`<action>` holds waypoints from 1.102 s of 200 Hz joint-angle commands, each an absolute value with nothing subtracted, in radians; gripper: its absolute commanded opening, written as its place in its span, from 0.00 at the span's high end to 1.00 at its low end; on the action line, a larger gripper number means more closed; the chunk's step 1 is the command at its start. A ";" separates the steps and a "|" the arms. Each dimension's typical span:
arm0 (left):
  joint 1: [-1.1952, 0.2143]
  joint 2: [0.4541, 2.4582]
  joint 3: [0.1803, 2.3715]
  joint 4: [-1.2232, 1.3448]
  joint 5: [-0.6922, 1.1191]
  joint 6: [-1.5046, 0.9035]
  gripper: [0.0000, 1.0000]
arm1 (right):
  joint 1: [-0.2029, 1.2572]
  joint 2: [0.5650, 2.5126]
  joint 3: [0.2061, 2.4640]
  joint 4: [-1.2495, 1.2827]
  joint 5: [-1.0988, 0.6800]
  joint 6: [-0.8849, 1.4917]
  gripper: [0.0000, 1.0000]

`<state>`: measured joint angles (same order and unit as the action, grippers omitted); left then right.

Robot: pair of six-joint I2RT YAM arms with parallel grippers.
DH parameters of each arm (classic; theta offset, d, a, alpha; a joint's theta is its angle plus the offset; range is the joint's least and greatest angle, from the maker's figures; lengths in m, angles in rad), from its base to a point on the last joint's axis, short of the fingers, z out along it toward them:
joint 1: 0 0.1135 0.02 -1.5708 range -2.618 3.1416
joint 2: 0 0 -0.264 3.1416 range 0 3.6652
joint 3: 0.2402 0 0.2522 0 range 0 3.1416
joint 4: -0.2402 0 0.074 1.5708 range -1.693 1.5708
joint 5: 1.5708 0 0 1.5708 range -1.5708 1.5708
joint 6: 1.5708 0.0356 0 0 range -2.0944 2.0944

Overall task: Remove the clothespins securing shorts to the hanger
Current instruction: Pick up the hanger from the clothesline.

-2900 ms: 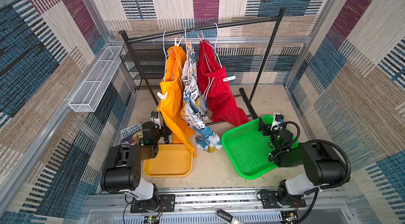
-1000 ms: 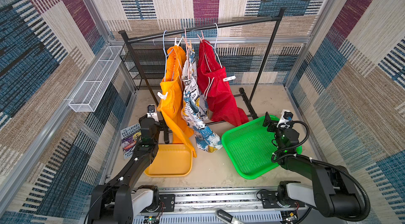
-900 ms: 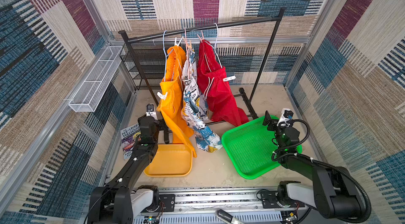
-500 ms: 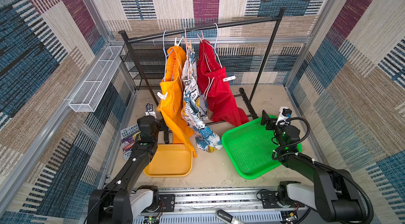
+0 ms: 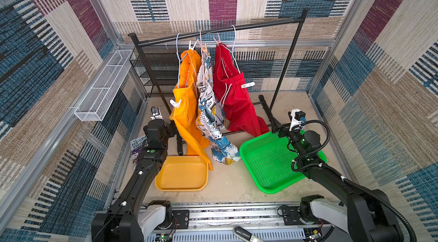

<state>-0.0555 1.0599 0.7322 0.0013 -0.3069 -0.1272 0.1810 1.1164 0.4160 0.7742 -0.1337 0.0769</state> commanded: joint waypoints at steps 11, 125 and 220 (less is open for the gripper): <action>-0.051 1.018 0.773 -0.159 -0.272 -0.203 0.06 | 0.225 1.091 0.453 0.731 -0.188 0.070 0.01; -0.051 0.777 0.757 -0.507 -0.019 -0.294 0.13 | 0.405 0.994 0.685 0.496 -0.287 0.094 0.01; -0.057 0.629 0.697 -0.603 0.178 -0.345 0.20 | 0.507 1.176 0.959 0.344 -0.250 0.090 0.04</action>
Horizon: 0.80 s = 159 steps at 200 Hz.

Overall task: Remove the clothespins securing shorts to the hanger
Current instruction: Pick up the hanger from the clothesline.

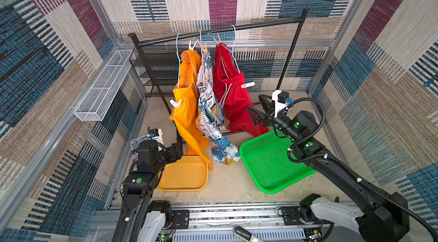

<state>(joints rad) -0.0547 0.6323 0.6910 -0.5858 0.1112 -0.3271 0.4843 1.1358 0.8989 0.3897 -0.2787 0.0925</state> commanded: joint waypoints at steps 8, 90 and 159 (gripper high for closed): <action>-0.058 0.626 0.697 -0.603 0.194 -0.350 0.20 | 0.516 1.196 0.983 0.327 -0.236 0.088 0.04; -0.109 0.577 0.695 -0.603 0.237 -0.362 0.22 | 0.564 1.320 1.129 0.228 -0.093 0.104 0.23; -0.212 0.518 0.689 -0.609 0.213 -0.388 0.23 | 0.581 1.319 1.176 0.192 -0.026 0.089 0.34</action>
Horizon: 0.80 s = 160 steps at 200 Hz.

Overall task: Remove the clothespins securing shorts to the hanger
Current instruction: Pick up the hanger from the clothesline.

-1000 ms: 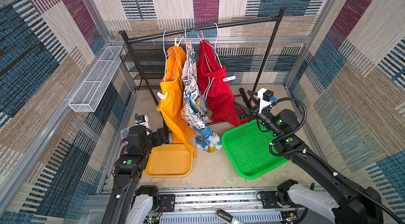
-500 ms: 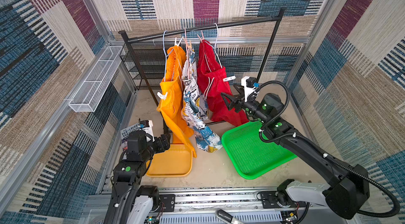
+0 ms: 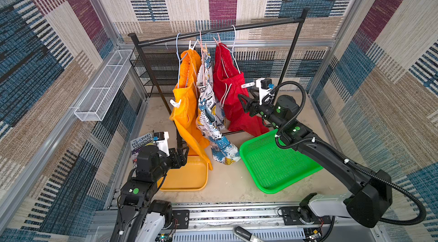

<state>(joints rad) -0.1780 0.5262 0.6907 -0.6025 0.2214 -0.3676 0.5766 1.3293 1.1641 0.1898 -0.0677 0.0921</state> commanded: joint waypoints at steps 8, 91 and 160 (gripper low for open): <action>-0.228 0.517 0.690 -0.609 0.202 -0.388 0.23 | 0.581 1.324 1.181 0.186 -0.022 0.088 0.36; -0.380 0.515 0.701 -0.606 0.179 -0.380 0.25 | 0.586 1.353 1.239 0.133 0.000 0.073 0.59; -0.488 0.505 0.710 -0.589 0.161 -0.381 0.26 | 0.590 1.360 1.269 0.110 0.015 0.071 0.82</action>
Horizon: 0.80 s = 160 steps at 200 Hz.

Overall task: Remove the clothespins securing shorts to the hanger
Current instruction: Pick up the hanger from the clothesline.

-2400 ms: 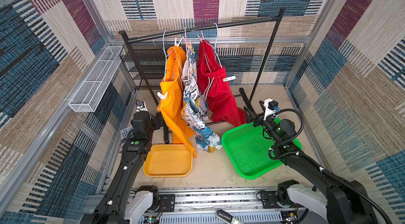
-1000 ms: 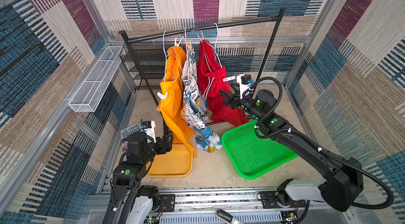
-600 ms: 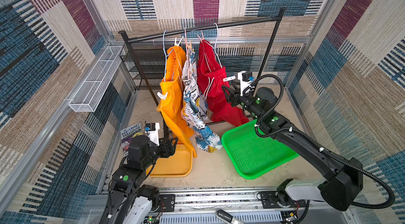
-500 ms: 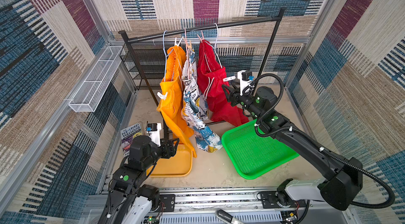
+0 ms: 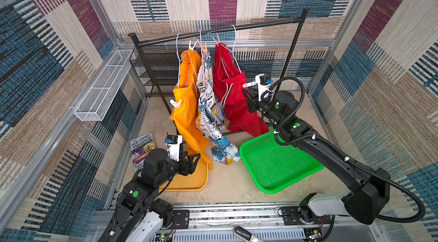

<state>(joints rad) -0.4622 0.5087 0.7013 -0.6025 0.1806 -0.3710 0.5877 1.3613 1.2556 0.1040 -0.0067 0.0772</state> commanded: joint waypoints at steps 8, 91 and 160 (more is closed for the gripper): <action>-0.500 0.506 0.708 -0.578 0.162 -0.378 0.26 | 0.591 1.358 1.270 0.108 0.016 0.069 0.85; -0.666 0.551 0.713 -0.489 0.163 -0.319 0.28 | 0.591 1.348 1.327 0.077 0.033 0.052 1.00; -0.859 0.708 0.756 -0.388 0.082 -0.269 0.29 | 0.591 1.305 1.372 0.063 0.066 0.016 1.00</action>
<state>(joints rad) -0.8204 0.6678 0.7444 -0.4698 0.1295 -0.3054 0.5896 1.3239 1.3483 0.0139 0.0391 0.0418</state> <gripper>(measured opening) 0.711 0.072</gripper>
